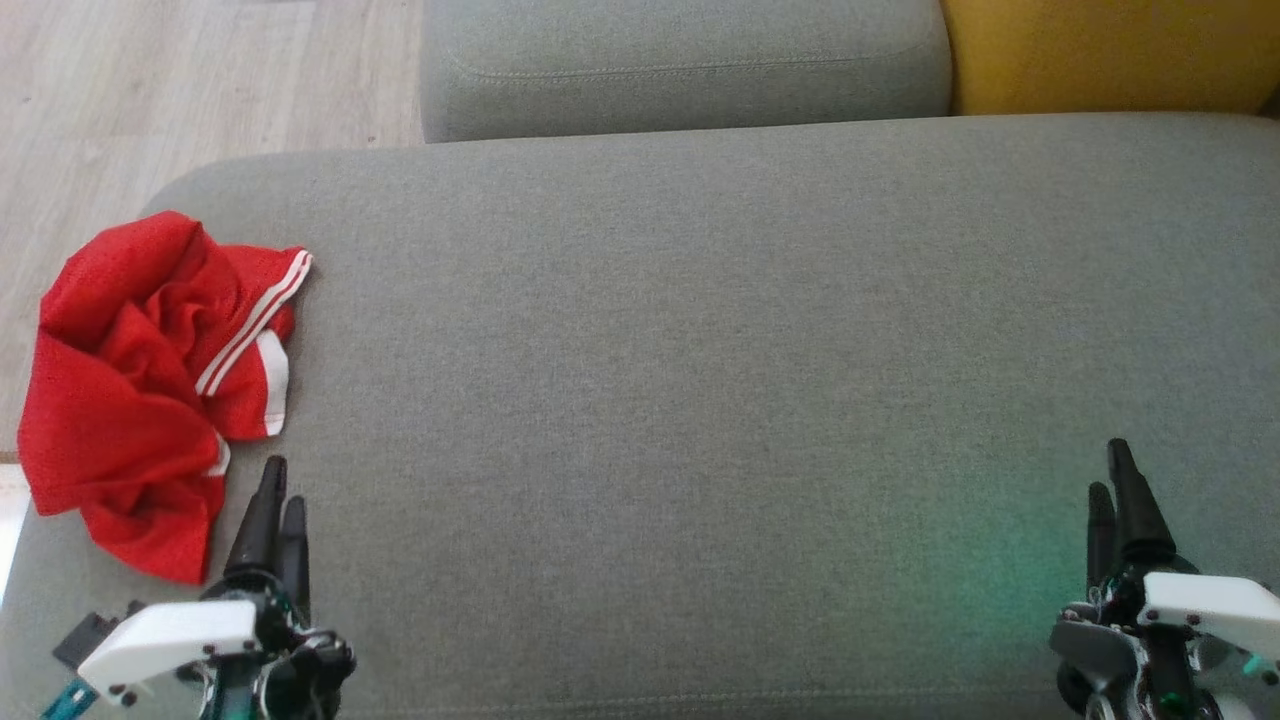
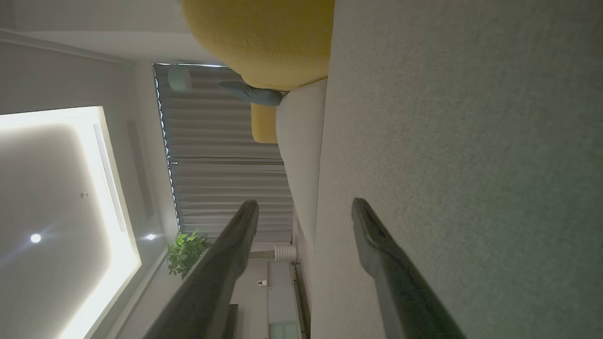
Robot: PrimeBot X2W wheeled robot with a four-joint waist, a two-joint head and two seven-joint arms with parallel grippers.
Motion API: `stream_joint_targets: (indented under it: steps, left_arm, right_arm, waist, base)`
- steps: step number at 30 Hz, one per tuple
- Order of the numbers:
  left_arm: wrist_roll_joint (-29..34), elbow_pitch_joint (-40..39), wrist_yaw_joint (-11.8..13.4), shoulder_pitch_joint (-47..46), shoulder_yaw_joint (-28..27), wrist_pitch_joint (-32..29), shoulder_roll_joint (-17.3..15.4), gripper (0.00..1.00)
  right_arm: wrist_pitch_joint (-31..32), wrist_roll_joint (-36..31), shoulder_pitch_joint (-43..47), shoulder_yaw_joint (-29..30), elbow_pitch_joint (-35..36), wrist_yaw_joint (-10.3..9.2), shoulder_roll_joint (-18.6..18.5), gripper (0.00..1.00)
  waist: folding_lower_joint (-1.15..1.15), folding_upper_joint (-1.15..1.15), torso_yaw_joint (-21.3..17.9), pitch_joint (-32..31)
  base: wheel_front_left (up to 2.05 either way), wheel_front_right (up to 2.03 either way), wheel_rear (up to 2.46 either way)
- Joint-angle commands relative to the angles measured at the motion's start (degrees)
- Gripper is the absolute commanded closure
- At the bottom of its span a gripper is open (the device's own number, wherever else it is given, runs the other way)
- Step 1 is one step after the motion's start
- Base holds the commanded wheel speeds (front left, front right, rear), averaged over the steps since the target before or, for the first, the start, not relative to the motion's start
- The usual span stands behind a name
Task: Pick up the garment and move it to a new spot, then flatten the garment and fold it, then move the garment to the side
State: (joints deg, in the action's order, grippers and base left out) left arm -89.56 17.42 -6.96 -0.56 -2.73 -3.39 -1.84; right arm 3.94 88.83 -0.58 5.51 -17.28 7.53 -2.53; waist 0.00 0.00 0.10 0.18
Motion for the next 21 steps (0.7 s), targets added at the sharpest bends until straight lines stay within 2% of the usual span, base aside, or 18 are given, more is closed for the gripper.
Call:
stream_joint_targets:
  steps: [1, 21]
  left_arm:
    - [1.9, -2.6, -0.1, -3.7, -0.4, 0.6, -0.9, 0.00]
    - [19.1, -6.4, 0.1, -6.1, 1.8, 3.8, -2.0, 0.00]
  right_arm:
    - [-1.0, -2.1, -3.1, -0.6, 2.5, -0.01, -1.4, 0.00]
    - [-2.8, -20.0, -4.0, -1.4, 6.4, -0.01, -2.1, 0.00]
  waist:
    - [0.00, 0.00, 0.0, 0.0]
    - [0.00, 0.00, 0.5, -0.1]
  base:
    - [0.00, 0.00, 0.00]
    - [0.00, 0.00, 0.00]
